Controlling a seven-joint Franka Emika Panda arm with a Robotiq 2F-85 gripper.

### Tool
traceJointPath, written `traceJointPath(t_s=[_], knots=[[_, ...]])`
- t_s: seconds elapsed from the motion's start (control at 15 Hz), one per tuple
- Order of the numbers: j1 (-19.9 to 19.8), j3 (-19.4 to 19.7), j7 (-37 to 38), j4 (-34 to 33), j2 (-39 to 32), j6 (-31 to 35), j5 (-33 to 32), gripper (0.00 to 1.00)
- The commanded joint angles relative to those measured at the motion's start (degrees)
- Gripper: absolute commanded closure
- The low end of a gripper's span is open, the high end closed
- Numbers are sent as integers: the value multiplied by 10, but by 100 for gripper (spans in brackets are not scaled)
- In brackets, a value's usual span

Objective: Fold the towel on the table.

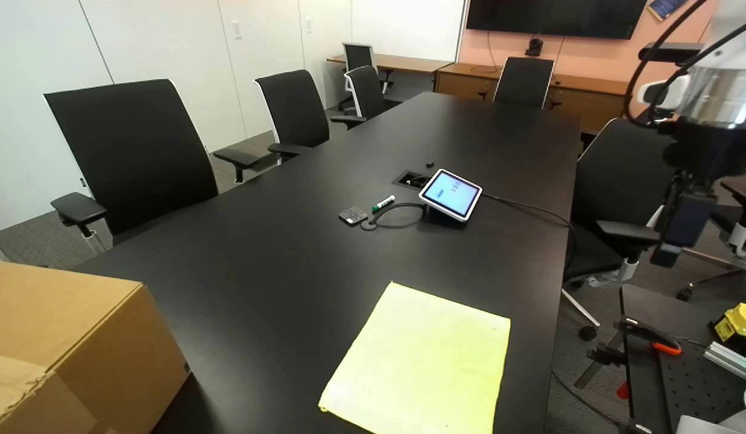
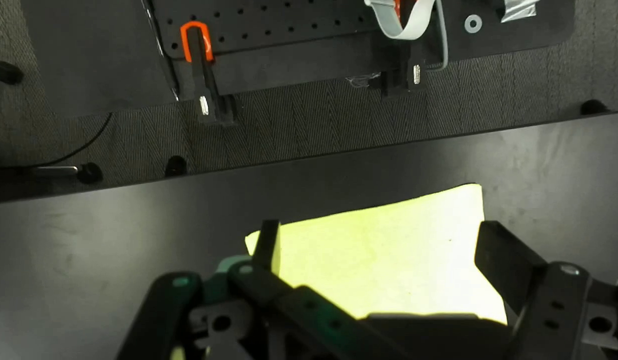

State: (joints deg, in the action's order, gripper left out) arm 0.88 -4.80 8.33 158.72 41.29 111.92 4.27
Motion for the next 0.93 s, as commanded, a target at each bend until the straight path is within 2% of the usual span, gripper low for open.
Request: traceJointPath(t_s=[0.0,0.27,0.53,0.87], knots=[[1,25,-57,4,-146,140,-2,0],[-2,40,-94,-11,-306,261,-10,0],[-5,46,-119,-58,-453,325,-28,0],[-9,47,-143,-117,-576,383,-51,0]])
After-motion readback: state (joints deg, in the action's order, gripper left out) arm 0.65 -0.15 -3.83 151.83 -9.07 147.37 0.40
